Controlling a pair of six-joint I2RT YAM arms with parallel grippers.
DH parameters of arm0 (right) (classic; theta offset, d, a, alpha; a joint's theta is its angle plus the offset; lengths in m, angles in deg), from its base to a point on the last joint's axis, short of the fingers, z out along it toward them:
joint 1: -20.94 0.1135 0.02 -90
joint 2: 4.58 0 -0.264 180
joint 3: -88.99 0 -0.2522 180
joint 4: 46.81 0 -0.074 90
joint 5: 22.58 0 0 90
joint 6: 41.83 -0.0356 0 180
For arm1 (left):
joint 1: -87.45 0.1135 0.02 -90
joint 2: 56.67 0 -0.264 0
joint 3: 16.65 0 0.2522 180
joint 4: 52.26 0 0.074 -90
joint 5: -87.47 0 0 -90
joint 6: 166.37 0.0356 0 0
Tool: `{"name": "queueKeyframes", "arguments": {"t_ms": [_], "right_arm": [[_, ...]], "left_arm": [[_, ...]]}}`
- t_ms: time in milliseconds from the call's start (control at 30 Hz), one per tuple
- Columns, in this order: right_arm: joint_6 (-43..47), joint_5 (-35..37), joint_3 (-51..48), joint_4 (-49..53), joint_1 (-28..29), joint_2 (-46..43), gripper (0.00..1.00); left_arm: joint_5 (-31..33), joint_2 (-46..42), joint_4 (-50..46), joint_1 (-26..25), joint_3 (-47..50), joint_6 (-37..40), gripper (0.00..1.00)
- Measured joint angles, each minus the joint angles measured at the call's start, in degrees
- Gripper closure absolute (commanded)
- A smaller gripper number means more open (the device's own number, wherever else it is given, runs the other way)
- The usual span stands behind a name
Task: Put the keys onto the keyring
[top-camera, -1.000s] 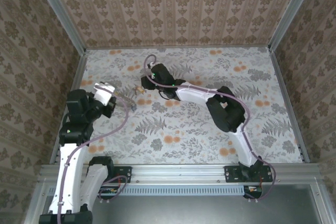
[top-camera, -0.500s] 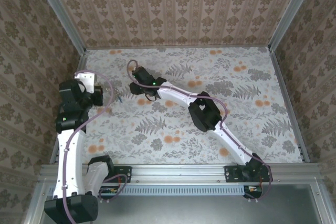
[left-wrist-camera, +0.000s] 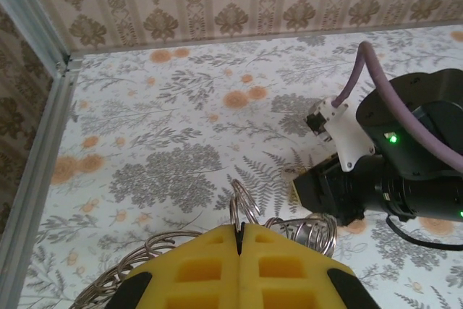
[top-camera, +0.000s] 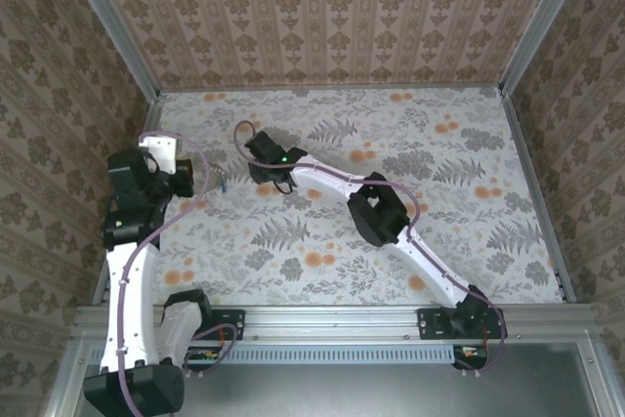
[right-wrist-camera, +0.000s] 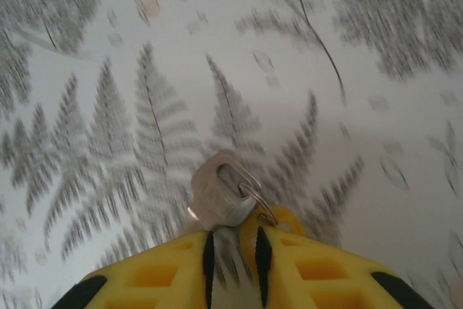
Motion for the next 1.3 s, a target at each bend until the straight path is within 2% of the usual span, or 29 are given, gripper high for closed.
{"name": "queueKeyframes", "arguments": {"t_ms": [167, 433, 533, 700, 800, 900, 1000, 1133, 1300], "right_arm": [[-1.03, -0.11, -23.34, -3.34, 0.24, -14.27, 0.74], [-2.69, -3.04, -59.39, -5.84, 0.17, -39.52, 0.73], [-2.75, -4.66, -67.82, -5.46, -0.11, -49.05, 0.73], [-0.92, -7.96, -75.12, -6.86, -3.3, -65.24, 0.72], [6.69, -9.94, -79.08, -9.75, -6.03, -73.46, 0.71], [21.03, -14.53, -82.29, -12.28, -7.5, -76.48, 0.67], [37.35, -18.84, -83.3, -10.95, -7.52, -75.84, 0.65], [54.9, -21.51, -81.55, -7.28, -7.82, -71.93, 0.62], [65.53, -25.0, -83.97, -10.32, -8.2, -70.44, 0.62]], "left_arm": [[-4.33, -0.59, 0.02, -0.92, 0.17, 1.27, 1.0], [-14.38, -1.55, -0.07, -6.25, 1.88, 5.84, 1.0], [-20.26, -1.75, 0.04, -9.64, 2.89, 8.55, 1.0], [-29.62, -2.01, 1.27, -17.25, 5.79, 12.7, 1.0], [-33.7, -2.14, 1.4, -21.11, 7.39, 15.1, 1.0], [-36.57, -2.51, 1.36, -23.69, 8.92, 17.73, 1.0], [-37.88, -4.11, 1.46, -25.35, 10.91, 20.37, 1.0], [-38.71, -6.32, 2.82, -26.84, 13.75, 22.99, 1.0], [-38.64, -8.31, 5.25, -29.27, 17.38, 27.71, 1.0]]}}
